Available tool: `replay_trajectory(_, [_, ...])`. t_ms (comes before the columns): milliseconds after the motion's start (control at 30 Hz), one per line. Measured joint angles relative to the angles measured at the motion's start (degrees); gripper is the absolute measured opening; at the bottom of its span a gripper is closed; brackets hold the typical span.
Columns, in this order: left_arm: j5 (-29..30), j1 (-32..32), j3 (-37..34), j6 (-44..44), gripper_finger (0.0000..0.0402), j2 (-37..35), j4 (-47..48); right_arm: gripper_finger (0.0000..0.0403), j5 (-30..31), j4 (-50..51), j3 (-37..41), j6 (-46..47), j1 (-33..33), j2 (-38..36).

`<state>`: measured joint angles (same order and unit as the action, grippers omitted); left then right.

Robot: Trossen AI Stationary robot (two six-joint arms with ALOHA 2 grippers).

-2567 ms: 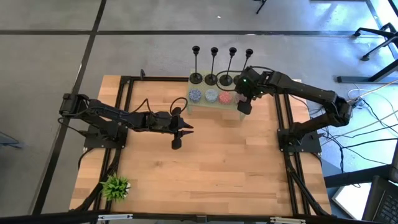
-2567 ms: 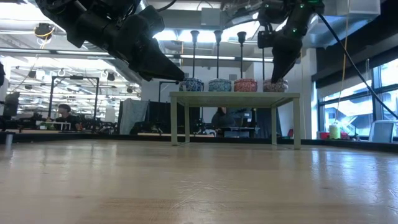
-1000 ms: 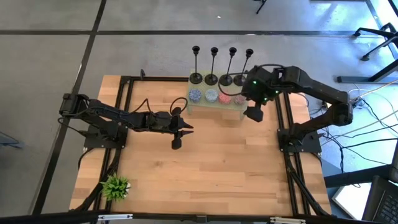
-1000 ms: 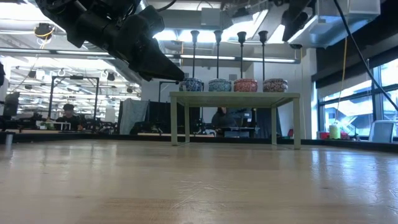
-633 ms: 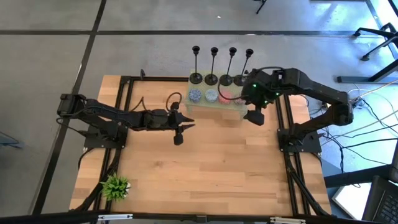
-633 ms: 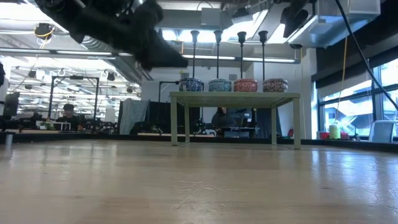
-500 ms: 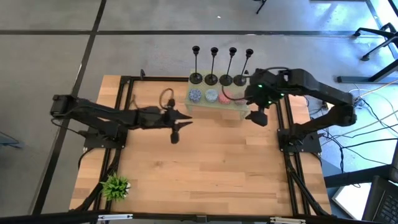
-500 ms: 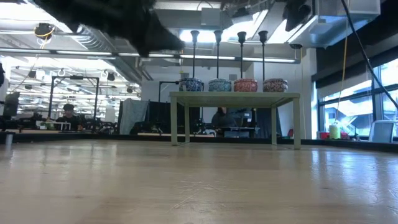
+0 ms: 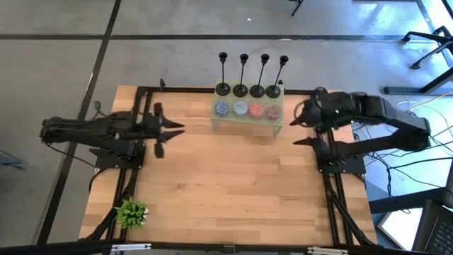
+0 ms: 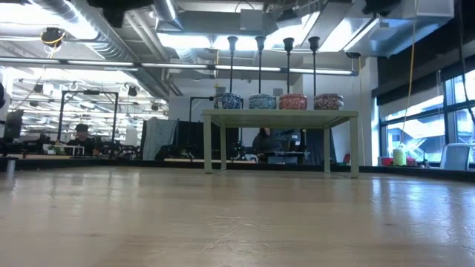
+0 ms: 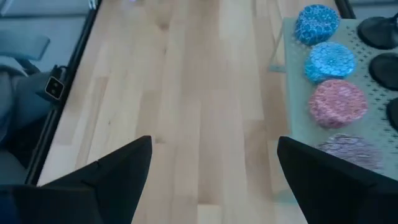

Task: Pick & Place candle stick holders
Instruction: Return to Home Position

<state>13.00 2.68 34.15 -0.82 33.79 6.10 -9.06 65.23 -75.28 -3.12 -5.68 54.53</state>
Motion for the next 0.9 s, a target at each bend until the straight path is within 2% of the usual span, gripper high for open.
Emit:
replay_trajectory(267, [4.5,0.7,0.0,-0.6,0.0084,-12.7,11.2,0.0351,0.0,-18.8,25.5,-0.4,1.6,-17.0])
replay_trajectory(467, [4.5,0.7,0.0,-0.5,0.0084,-14.4,11.5,0.0351,-0.2,-38.9,39.9,2.5,1.6,-20.7])
replay_trajectory(600, [4.5,0.7,0.0,-1.8,0.0084,-14.0,13.0,0.0351,0.3,-46.8,44.6,2.7,1.6,-19.6])
replay_trajectory(767, [6.1,0.7,0.0,-2.6,0.0084,-13.4,13.5,0.0350,1.6,-50.2,45.2,2.8,1.6,-17.3])
replay_trajectory(900, [14.2,0.7,0.0,-4.4,0.0084,-13.1,13.5,0.0350,6.7,-53.5,45.2,3.8,1.6,-16.5])
